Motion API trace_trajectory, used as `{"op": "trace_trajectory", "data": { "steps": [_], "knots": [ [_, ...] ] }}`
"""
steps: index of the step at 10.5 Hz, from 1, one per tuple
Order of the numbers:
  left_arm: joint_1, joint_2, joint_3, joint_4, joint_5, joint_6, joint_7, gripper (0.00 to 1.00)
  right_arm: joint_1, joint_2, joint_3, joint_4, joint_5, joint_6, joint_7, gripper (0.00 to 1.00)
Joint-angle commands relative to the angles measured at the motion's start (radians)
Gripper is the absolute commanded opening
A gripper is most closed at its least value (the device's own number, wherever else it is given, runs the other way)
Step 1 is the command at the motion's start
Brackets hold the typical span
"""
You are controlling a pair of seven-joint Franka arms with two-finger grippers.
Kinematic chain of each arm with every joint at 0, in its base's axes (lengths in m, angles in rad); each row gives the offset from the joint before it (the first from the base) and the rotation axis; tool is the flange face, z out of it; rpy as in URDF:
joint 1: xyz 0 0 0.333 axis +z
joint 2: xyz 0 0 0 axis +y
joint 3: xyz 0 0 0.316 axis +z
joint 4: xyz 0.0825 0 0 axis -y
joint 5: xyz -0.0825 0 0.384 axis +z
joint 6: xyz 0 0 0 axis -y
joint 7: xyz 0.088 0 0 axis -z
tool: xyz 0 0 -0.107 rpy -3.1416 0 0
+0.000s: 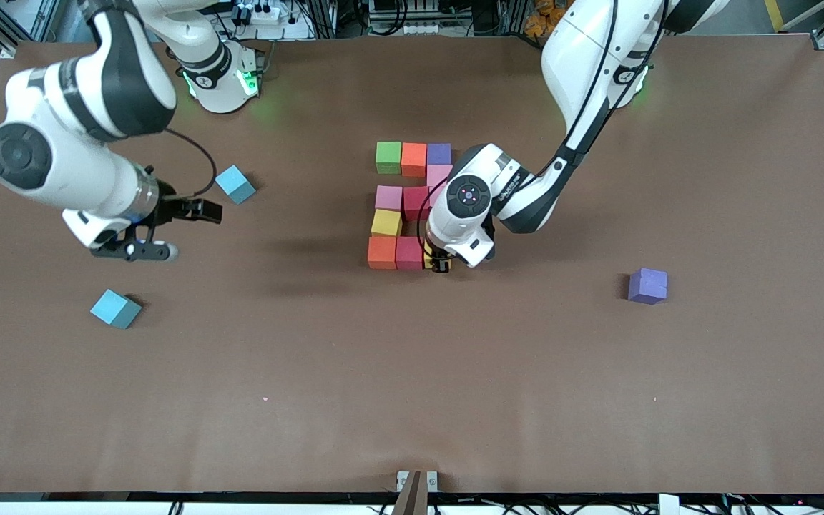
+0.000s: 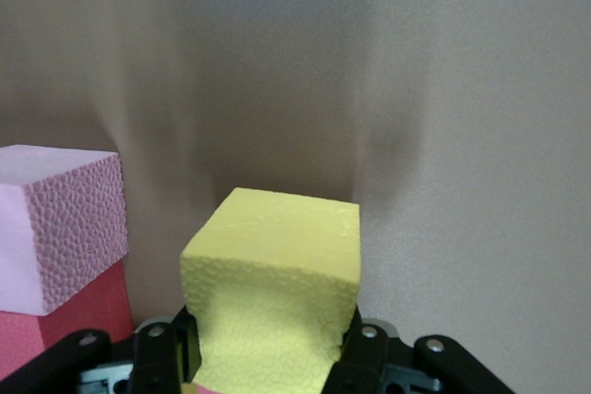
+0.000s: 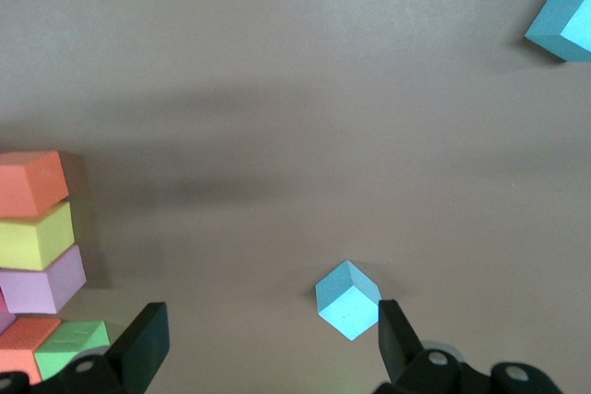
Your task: Form number 2 with 11 blocks
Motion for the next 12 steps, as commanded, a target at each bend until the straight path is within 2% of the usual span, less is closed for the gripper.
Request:
{"op": "trace_trajectory", "data": {
  "steps": [1, 2, 5, 6, 7, 8, 12],
  "knots": [
    [0.001, 0.015, -0.002, -0.001, -0.024, 0.037, -0.009, 0.02, -0.032, -0.094, 0.062, -0.055, -0.025, 0.024, -0.012, 1.00],
    [0.000, 0.023, -0.001, -0.001, -0.024, 0.054, -0.007, 0.02, -0.035, -0.125, 0.083, -0.042, -0.029, 0.024, -0.014, 1.00],
    [-0.005, 0.033, -0.002, 0.001, -0.024, 0.060, -0.007, 0.03, -0.070, -0.139, 0.083, 0.095, -0.037, -0.076, -0.109, 1.00],
    [-0.006, 0.038, -0.002, 0.001, -0.024, 0.060, -0.006, 0.12, -0.084, -0.139, 0.082, 0.123, -0.037, -0.109, -0.150, 1.00],
    [-0.006, 0.038, -0.002, 0.001, -0.021, 0.060, 0.031, 0.50, -0.099, -0.139, 0.076, 0.152, -0.035, -0.135, -0.185, 1.00],
    [-0.006, 0.032, -0.005, 0.001, -0.024, 0.057, 0.113, 1.00, -0.104, -0.137, 0.068, 0.191, -0.035, -0.155, -0.199, 1.00],
    [0.020, -0.055, -0.024, 0.007, -0.024, -0.019, 0.224, 1.00, -0.106, -0.125, 0.047, 0.313, -0.038, -0.186, -0.239, 1.00]
  ]
}}
